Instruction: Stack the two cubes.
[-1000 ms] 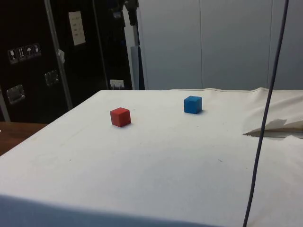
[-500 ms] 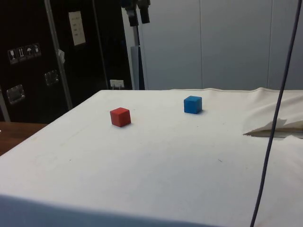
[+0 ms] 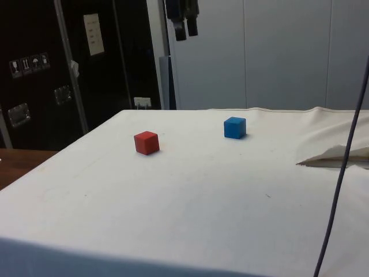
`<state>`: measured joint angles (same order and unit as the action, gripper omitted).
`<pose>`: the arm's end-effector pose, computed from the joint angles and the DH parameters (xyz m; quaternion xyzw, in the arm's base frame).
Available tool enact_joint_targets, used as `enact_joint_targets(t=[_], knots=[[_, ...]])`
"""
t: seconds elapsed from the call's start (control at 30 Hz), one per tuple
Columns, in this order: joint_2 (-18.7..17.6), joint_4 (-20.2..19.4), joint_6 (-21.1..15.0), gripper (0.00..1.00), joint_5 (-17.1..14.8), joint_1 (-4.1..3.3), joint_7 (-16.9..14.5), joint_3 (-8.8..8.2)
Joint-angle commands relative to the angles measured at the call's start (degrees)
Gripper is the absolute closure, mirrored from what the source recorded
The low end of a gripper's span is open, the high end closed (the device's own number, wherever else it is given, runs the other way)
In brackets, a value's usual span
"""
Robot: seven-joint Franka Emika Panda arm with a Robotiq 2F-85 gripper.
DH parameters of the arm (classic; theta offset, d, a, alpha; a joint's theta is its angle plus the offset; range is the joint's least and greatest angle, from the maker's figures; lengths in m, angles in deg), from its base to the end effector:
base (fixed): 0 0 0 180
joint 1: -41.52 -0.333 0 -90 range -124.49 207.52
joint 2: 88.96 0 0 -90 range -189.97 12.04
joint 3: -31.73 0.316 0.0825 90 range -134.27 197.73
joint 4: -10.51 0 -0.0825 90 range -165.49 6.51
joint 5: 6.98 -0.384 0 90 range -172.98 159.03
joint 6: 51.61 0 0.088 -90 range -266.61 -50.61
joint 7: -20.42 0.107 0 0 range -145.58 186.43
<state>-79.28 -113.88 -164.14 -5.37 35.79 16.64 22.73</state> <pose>0.4946 -0.0324 0.4614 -0.9997 -0.0115 0.0199 0.0015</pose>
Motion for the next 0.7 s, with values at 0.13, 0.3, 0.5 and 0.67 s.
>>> enact_joint_targets(t=[0.13, 0.3, 0.5, 0.67], knots=[[2.69, -4.98, -4.24, 0.00, 0.97, 0.57, -1.15, -0.97], [3.21, -6.59, -5.04, 0.00, 1.09, 0.57, -1.78, -1.66], [4.76, -10.26, -7.79, 0.00, 2.52, 1.20, -3.44, -3.27], [5.39, -12.32, -9.22, 0.00, 3.27, 1.43, -4.53, -4.58]])
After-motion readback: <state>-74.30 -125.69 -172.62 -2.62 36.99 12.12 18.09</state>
